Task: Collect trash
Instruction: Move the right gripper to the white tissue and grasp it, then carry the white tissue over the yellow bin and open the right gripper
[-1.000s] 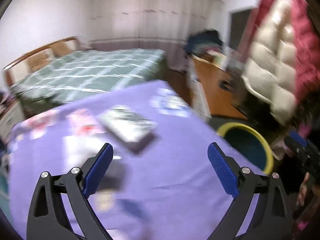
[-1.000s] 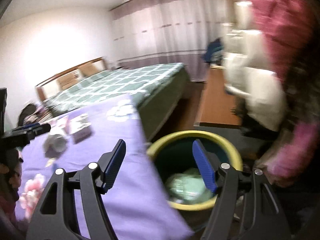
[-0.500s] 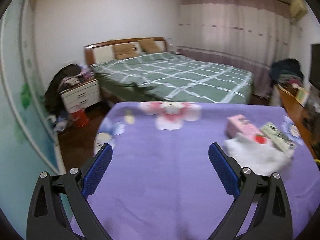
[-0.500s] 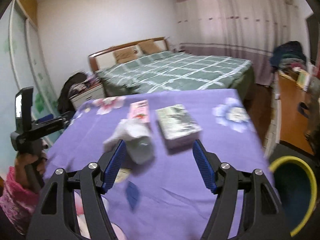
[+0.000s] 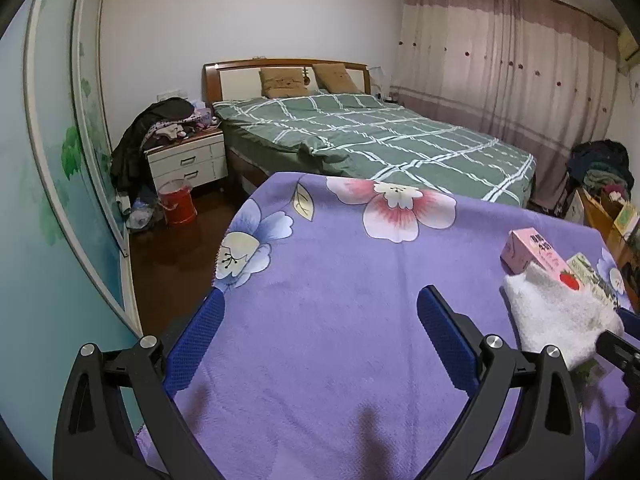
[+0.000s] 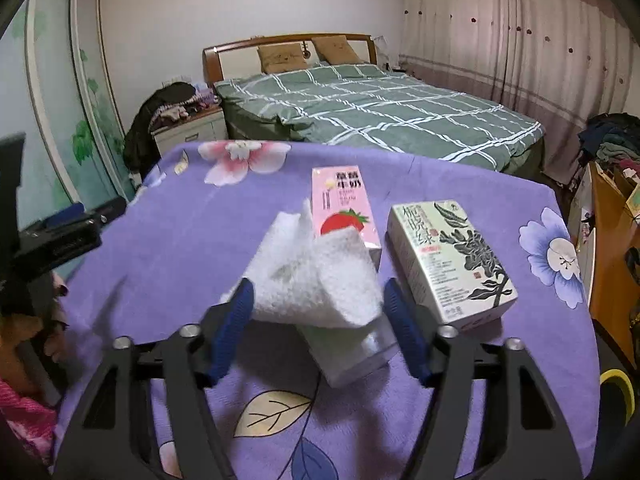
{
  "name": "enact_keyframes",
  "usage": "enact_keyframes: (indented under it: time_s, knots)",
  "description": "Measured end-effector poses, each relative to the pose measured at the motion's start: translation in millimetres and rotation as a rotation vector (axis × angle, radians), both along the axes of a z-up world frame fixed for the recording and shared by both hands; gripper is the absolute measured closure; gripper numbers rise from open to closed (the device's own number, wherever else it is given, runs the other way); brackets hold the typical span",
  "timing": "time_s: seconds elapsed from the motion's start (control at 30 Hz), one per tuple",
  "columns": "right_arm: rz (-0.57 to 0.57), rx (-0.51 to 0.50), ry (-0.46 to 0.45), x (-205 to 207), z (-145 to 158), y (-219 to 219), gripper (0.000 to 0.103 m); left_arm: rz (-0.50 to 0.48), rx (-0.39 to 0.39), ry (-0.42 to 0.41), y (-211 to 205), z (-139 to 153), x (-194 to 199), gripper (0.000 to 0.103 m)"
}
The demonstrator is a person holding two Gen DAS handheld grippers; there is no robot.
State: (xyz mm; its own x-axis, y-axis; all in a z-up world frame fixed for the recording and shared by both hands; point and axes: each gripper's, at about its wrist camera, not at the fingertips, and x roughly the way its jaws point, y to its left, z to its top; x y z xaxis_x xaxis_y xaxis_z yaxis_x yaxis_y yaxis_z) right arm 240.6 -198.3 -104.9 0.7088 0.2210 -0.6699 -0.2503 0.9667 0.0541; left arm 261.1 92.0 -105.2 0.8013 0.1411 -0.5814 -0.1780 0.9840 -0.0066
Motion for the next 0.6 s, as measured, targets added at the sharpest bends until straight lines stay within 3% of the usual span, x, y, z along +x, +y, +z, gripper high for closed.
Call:
enact_keyframes:
  time_s: [0.17, 0.23, 0.4, 0.6]
  knots:
    - [-0.006, -0.030, -0.043, 0, 0, 0, 0.077, -0.018, 0.027, -0.014, -9, 3, -3, 0.007]
    - [0.000, -0.031, -0.062, -1, 2, -1, 0.095, -0.018, 0.029, -0.014, -9, 4, -4, 0.007]
    - [0.008, -0.001, -0.103, -8, 12, -4, 0.097, -0.015, 0.022, -0.011, -9, 4, -3, 0.007]
    - [-0.004, 0.090, -0.171, -26, 45, -20, 0.097, -0.018, 0.022, -0.009, -10, 4, -4, 0.007]
